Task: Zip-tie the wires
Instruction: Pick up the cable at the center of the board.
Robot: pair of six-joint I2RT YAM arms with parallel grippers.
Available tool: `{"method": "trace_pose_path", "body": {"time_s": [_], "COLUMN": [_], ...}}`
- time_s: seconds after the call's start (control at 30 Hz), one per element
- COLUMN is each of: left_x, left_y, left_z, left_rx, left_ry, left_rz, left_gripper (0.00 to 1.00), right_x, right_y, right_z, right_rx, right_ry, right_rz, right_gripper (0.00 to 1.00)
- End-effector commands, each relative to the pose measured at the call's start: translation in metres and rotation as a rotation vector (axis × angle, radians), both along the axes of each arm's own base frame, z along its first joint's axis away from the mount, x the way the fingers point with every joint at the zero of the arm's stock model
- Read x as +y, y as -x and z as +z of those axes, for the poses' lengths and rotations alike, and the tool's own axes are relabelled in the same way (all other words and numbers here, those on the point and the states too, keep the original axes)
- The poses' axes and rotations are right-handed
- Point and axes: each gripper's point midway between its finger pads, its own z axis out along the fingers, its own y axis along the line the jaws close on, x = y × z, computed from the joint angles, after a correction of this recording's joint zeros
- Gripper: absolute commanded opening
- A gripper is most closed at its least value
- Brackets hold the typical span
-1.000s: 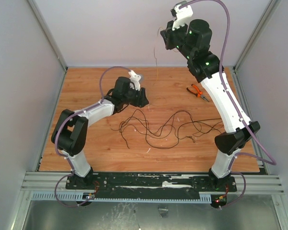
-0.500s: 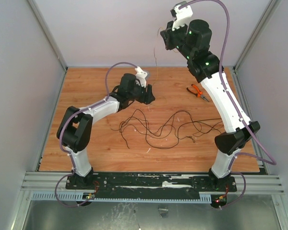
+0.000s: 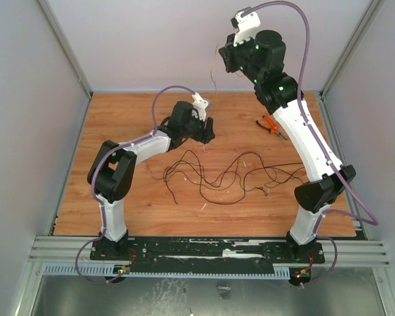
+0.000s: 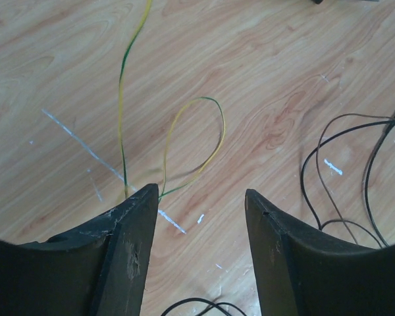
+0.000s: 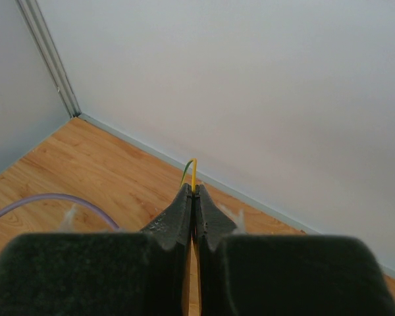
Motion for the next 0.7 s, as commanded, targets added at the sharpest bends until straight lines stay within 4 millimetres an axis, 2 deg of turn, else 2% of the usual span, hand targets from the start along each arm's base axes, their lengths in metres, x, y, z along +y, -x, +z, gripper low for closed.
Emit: {"method": "trace_pose_path", "body": {"time_s": [0.0,0.27,0.37,0.5,0.67], "left_x": [-0.007,-0.003,-0.002,0.000,0.010], "left_y": [-0.009,-0.015,-0.016,-0.017,-0.005], "left_z": [0.004,-0.008,-0.006,0.015,0.061], "left_rx": [-0.047,-0.051,-0.058,-0.088,-0.150], "left_ry": [-0.004,-0.044,-0.043,-0.024,0.043], "left_rz": [-0.013,0.018,0.027,0.039,0.049], "left_gripper": [0.60,0.57,0.56,0.57,0.68], "right_x": [-0.005,-0.006,-0.007,-0.014,-0.029], "right_y": [0.014,0.014,0.014,0.012,0.009], "right_z": [0.020,0.021,0.021,0.023,0.031], "right_rx": [-0.046,-0.047,-0.047,-0.045,-0.060], "right_ry": [-0.008,-0.010,-0.010,-0.011,-0.020], "right_rz": [0.009,0.007,-0.003,-0.032,-0.095], "right_gripper": [0.00,0.00,0.00,0.00,0.00]}}
